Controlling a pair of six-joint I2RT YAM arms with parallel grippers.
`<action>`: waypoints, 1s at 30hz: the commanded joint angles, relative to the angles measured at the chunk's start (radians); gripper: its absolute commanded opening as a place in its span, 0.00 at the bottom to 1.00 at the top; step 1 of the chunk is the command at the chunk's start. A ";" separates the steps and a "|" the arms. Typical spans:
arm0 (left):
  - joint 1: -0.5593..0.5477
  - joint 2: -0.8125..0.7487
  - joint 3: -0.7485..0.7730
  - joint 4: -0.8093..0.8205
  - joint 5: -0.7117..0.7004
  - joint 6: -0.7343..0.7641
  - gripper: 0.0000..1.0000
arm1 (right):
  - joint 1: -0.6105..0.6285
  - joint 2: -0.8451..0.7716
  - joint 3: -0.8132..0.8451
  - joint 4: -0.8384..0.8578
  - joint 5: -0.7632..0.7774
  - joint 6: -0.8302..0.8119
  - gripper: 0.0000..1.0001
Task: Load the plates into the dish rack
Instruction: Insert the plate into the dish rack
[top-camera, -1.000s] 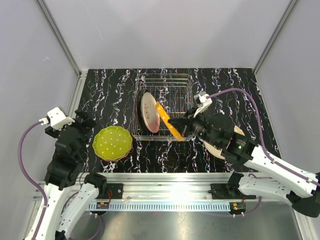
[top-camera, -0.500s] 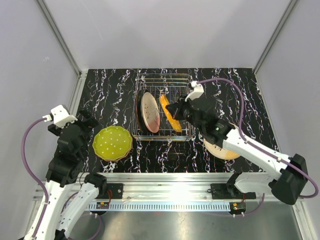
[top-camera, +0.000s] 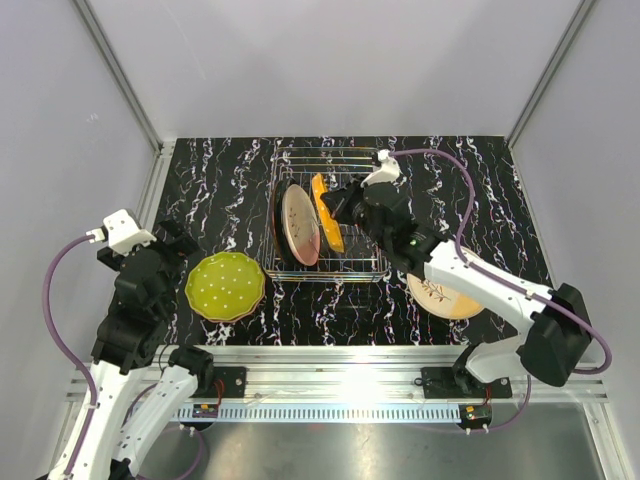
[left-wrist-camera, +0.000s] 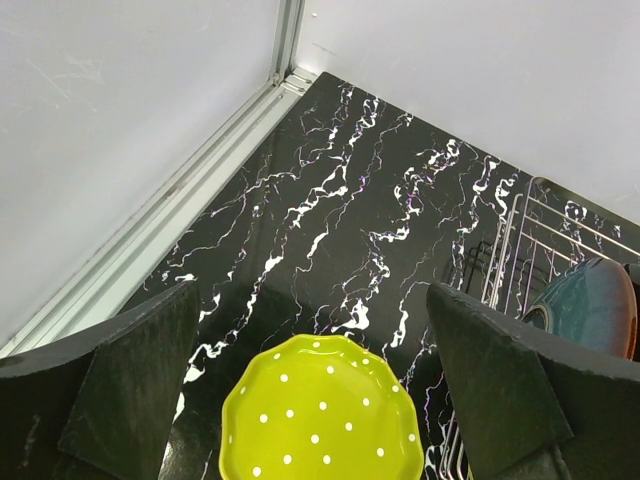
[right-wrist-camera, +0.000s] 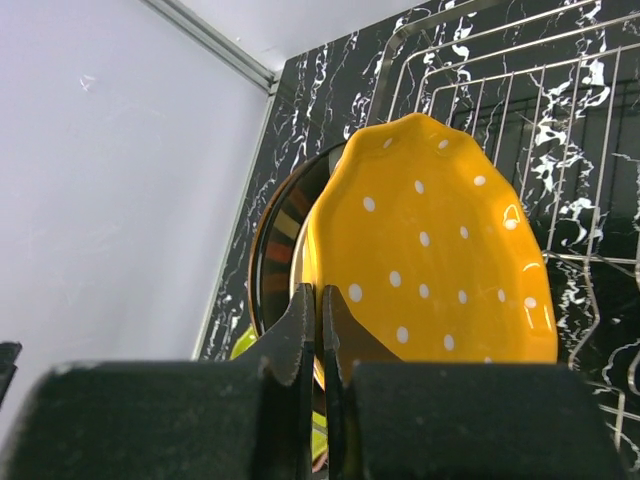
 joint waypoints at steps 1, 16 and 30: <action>0.002 0.008 -0.004 0.032 0.016 0.004 0.99 | -0.006 -0.007 0.110 0.213 0.060 0.086 0.00; 0.002 0.013 -0.004 0.032 0.019 0.005 0.99 | -0.006 0.040 0.107 0.279 0.060 0.196 0.00; 0.002 0.017 -0.004 0.032 0.021 0.007 0.99 | -0.005 0.076 0.116 0.316 0.044 0.256 0.00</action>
